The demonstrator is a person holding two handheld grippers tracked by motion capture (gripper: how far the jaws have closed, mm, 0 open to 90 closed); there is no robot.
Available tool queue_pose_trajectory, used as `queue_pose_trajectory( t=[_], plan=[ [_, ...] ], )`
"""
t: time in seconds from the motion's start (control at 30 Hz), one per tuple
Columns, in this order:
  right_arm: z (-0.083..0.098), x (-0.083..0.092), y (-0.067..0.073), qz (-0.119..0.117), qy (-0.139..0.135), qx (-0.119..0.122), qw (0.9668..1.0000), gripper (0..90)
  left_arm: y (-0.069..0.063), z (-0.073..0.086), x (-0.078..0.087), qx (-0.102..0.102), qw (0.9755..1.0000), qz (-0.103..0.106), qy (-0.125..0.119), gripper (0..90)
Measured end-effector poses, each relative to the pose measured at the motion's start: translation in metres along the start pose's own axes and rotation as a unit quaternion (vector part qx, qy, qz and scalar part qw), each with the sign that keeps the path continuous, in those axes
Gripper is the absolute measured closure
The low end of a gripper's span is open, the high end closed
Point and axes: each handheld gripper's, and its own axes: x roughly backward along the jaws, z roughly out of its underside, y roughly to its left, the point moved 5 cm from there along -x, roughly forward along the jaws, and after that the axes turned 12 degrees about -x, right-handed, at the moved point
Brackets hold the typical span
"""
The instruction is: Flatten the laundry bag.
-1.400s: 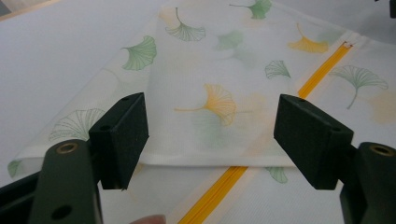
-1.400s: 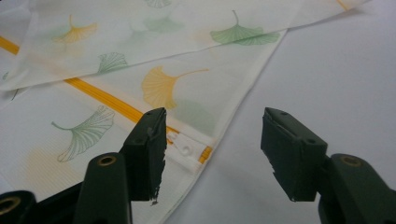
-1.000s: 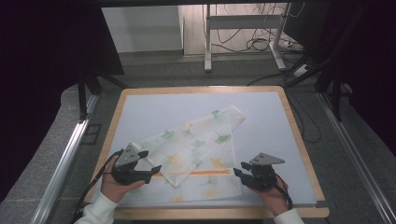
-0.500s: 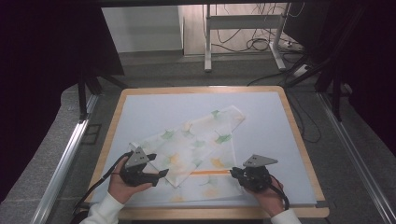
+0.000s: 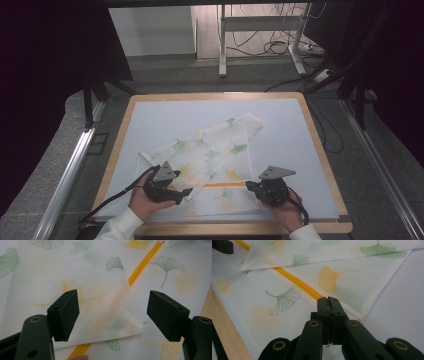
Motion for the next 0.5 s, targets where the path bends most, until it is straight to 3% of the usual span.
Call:
queue_pose_trajectory(
  t=[0.13, 0.5],
  plan=[
    [0.0, -0.002, 0.001, -0.003, 0.004, 0.003, 1.0, 88.9, -0.005, 0.0, -0.012, -0.009, 0.9997, 0.001, 0.021, 25.7],
    [0.001, -0.004, 0.005, -0.004, 0.008, 0.006, 0.9999, 88.8, -0.012, -0.001, -0.029, -0.021, 0.9988, 0.016, 0.041, 28.7]
  ],
)
